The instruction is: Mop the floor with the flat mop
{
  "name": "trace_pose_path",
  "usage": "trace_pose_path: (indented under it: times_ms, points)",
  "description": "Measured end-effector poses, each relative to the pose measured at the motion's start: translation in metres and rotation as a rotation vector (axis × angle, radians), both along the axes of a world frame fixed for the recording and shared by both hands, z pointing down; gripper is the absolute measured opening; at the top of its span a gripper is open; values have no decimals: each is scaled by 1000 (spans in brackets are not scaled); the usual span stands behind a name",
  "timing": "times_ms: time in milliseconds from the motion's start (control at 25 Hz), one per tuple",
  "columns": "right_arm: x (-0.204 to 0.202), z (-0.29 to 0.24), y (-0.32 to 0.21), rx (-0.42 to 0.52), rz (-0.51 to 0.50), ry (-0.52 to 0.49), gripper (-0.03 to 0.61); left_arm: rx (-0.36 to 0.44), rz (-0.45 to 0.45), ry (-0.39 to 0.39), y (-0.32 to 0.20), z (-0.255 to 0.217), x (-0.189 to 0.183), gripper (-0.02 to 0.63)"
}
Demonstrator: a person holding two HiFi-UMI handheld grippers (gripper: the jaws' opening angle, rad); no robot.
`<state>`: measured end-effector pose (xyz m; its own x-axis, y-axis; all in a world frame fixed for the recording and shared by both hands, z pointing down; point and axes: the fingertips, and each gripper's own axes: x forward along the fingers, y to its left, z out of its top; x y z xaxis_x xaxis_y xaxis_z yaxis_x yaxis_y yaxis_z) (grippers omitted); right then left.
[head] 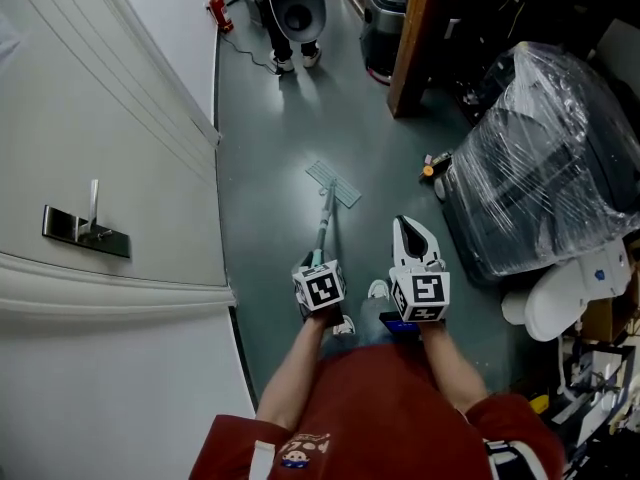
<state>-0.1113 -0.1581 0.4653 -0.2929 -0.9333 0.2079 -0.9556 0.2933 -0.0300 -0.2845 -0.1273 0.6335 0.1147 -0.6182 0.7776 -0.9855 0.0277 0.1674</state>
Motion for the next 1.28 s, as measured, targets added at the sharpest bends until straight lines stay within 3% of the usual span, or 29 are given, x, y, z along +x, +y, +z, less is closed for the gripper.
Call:
trace_pose_path:
  times_ms: [560, 1280]
  points:
    - [40, 3, -147, -4, -40, 9, 18, 0, -26, -16, -138, 1, 42, 120]
    - [136, 17, -305, -17, -59, -30, 18, 8, -76, -56, -294, 2, 121, 120]
